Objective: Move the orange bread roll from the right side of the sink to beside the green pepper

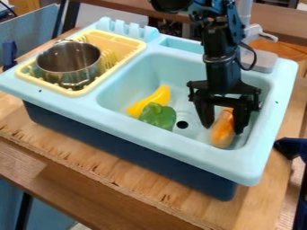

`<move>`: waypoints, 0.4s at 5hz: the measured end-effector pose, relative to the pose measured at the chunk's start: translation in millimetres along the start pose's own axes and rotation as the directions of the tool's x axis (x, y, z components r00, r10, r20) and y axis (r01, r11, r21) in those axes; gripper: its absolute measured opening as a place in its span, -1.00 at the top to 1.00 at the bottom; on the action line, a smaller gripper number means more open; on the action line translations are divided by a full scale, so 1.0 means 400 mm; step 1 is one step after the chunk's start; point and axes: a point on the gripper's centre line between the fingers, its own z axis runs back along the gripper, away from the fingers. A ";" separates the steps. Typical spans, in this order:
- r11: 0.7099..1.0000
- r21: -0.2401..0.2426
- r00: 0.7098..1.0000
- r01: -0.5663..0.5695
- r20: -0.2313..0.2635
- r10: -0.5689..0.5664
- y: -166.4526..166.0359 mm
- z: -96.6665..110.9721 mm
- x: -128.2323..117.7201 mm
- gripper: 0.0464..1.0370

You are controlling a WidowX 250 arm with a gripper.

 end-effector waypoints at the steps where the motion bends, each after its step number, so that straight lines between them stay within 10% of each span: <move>1: 1.000 0.001 1.000 -0.005 -0.002 0.005 0.001 0.000 -0.001 -0.10; 2: 1.000 0.011 1.000 -0.004 -0.010 0.004 0.005 0.005 -0.008 -0.10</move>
